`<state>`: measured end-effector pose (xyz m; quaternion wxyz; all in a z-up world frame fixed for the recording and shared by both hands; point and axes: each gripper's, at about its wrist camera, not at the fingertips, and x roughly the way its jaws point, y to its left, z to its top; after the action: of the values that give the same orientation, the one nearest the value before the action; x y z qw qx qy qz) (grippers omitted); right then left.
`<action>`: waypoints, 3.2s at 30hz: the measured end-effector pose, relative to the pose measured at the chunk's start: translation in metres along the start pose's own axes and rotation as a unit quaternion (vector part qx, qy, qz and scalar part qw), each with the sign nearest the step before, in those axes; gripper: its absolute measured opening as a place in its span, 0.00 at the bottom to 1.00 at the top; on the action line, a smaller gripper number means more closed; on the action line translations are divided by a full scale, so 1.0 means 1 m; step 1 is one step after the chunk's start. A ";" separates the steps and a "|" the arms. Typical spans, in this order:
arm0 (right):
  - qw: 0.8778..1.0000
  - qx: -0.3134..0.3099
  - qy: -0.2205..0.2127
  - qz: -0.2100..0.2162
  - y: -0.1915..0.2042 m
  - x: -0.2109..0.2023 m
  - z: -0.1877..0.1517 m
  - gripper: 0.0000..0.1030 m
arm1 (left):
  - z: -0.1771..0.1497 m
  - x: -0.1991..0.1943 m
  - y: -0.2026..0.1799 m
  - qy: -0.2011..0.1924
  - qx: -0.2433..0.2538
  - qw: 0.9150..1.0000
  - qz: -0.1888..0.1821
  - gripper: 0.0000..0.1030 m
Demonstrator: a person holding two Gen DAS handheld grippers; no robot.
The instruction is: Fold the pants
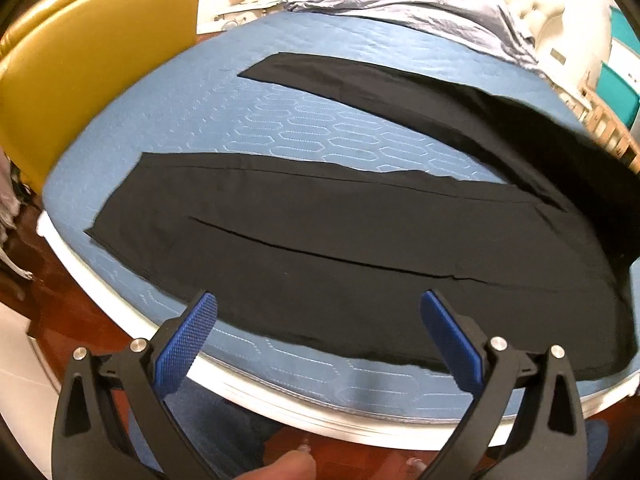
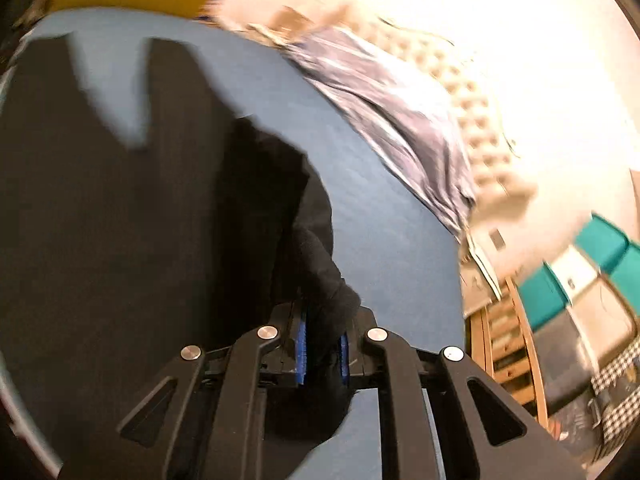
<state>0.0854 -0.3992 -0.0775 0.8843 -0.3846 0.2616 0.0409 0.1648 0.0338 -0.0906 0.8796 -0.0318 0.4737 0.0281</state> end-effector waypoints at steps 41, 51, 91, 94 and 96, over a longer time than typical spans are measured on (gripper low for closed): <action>0.503 0.839 0.106 0.177 0.071 -0.034 -0.136 0.53 | 0.073 0.048 0.089 0.025 -0.172 0.957 -0.232 0.99; 0.549 0.821 0.071 0.141 0.051 -0.023 -0.132 0.08 | 0.151 0.099 0.123 0.051 -0.253 0.923 -0.286 0.98; 0.607 0.771 0.042 0.188 -0.059 -0.054 -0.176 0.07 | 0.185 0.081 0.257 0.004 -0.348 0.895 -0.279 0.01; 0.604 0.770 0.062 0.199 -0.050 -0.064 -0.204 0.07 | 0.116 0.068 0.274 0.017 -0.361 0.893 -0.268 0.01; 0.599 0.768 0.081 0.212 -0.037 -0.061 -0.218 0.07 | 0.072 0.072 0.285 0.032 -0.377 0.887 -0.264 0.01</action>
<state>-0.0509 -0.5702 -0.1461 0.7952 0.5011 0.3408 -0.0201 0.2413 0.3249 -0.1197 0.7608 -0.4856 0.4295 -0.0303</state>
